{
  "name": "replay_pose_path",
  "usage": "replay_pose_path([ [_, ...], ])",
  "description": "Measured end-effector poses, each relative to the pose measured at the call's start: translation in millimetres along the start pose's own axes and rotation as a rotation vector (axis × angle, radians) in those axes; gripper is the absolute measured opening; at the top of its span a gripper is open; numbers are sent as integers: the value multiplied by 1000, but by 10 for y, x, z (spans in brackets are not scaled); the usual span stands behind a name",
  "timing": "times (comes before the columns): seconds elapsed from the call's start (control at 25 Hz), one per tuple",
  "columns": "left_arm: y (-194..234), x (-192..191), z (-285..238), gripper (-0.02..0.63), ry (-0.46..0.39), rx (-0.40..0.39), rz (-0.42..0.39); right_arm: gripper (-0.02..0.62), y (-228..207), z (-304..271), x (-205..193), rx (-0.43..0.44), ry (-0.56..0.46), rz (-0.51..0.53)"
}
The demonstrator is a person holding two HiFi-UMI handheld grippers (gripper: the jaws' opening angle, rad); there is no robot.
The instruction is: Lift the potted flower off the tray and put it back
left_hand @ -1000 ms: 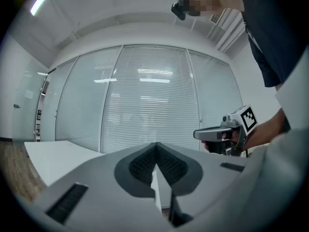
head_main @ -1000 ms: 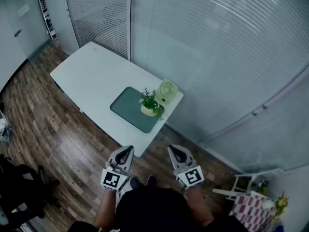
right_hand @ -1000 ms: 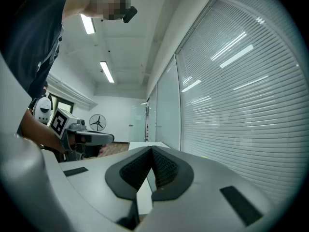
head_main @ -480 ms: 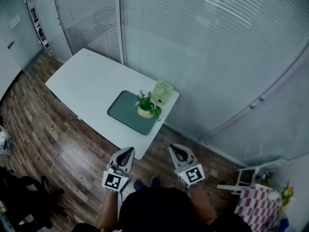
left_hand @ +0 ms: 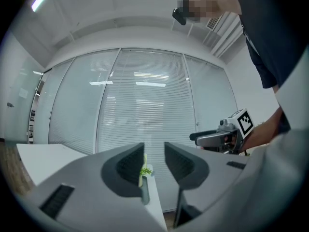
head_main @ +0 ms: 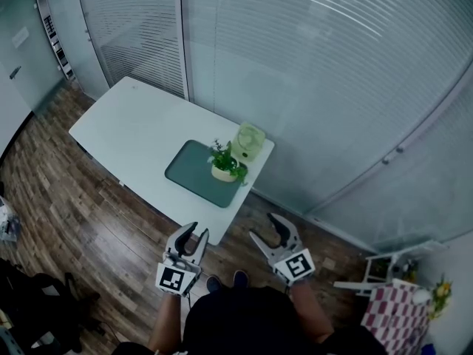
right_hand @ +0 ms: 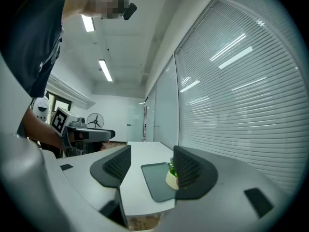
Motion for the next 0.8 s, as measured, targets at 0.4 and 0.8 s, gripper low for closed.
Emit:
replay_pose_path([
  [0.4, 86, -27, 65, 276, 15, 21, -34, 365, -21, -14, 119, -28, -85, -65],
  [0.8, 145, -10, 281, 276, -13, 27, -6, 371, 67, 13, 37, -50, -107, -74],
])
Point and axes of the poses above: the fingertips, and each gripper's own axes: z backward along the fingers, y to its left, x out of its top, the point moved 6 cm from there along z, backward along the fingers, and after that the axes turned 3 degrees about x, right-handed, at the moved point
